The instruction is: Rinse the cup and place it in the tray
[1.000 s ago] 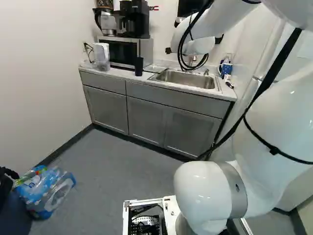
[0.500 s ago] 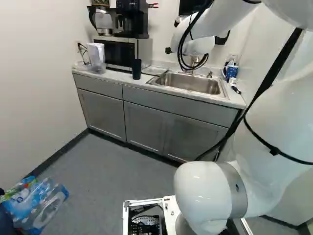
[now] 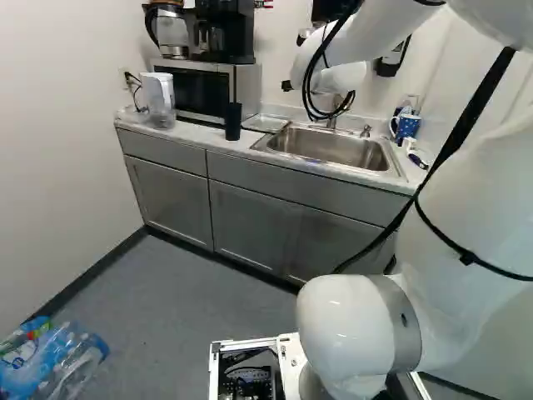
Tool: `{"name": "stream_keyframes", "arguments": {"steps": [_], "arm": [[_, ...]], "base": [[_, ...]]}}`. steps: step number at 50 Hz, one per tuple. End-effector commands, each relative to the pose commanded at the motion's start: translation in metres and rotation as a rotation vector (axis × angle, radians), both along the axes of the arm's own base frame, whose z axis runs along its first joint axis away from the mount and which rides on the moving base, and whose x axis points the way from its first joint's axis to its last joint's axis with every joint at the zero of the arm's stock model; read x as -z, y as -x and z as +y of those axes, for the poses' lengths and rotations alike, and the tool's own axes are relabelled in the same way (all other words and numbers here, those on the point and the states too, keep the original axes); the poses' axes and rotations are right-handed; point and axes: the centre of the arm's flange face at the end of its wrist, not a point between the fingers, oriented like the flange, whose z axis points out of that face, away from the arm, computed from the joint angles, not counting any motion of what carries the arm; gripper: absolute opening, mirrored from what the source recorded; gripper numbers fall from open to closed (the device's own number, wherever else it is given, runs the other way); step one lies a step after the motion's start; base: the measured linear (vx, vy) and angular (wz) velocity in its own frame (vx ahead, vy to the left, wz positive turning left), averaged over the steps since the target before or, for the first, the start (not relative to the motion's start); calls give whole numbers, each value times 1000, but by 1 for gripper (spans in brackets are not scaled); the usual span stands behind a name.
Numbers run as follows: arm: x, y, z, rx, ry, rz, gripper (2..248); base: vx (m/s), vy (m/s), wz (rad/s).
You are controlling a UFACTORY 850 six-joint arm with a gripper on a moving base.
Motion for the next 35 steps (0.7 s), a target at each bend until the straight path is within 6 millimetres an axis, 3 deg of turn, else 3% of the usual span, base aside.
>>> {"name": "stream_keyframes", "arguments": {"steps": [35], "arm": [[0, 0, 0, 0, 0, 0, 247]], "base": [[130, -13, 4]]}}
